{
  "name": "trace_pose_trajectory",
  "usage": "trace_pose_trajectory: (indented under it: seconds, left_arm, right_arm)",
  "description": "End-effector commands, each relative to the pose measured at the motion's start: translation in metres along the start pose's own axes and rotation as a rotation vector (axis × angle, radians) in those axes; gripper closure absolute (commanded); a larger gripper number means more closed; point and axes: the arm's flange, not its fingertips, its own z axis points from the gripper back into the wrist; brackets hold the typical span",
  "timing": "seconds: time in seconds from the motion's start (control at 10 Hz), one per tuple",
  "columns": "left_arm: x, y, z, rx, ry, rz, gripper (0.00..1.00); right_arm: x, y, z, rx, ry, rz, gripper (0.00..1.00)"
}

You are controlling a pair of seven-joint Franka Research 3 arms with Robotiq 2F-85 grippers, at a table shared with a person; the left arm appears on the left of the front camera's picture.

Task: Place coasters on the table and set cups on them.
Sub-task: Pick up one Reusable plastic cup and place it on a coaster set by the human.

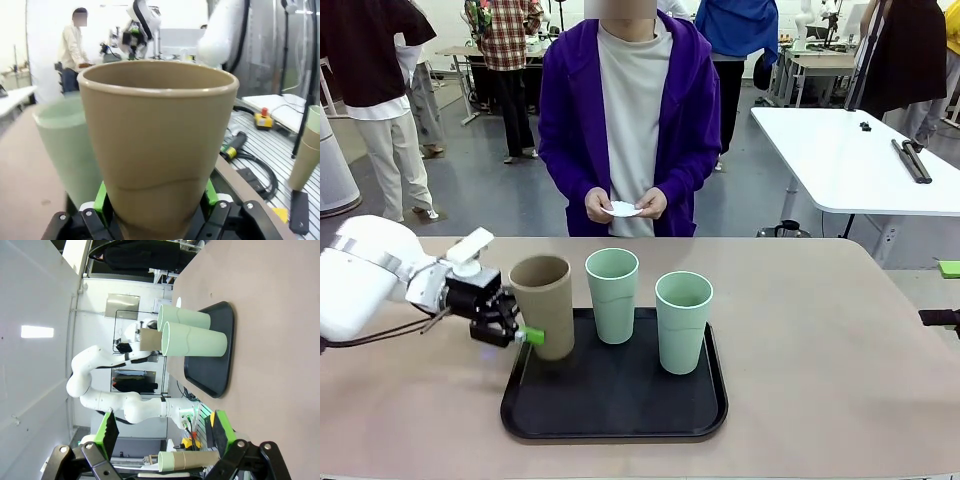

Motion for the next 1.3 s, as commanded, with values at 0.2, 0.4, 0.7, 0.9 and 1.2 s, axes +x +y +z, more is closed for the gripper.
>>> trace_pose_trajectory:
  seconds: [0.2, 0.4, 0.7, 0.9, 1.2]
  left_arm:
    - [0.124, -0.032, 0.013, 0.267, 0.039, -0.058, 1.0]
    - [0.15, -0.039, 0.017, 0.308, 0.044, -0.027, 1.0]
    - [0.135, -0.027, 0.024, 0.247, 0.024, -0.085, 1.0]
    - [0.141, -0.031, 0.023, 0.262, 0.034, -0.067, 0.16]
    - [0.128, 0.0, 0.119, 0.414, -0.032, -0.012, 0.16]
  right_arm:
    - [0.0, 0.001, 0.001, 0.012, -0.003, -0.001, 0.0]
    - [0.0, 0.001, 0.001, 0.012, -0.003, -0.001, 0.0]
    - [0.0, 0.001, 0.001, 0.012, -0.003, -0.001, 0.0]
    - [0.0, 0.001, 0.001, 0.012, -0.003, -0.001, 0.0]
    - [0.0, 0.001, 0.001, 0.012, -0.003, -0.001, 0.0]
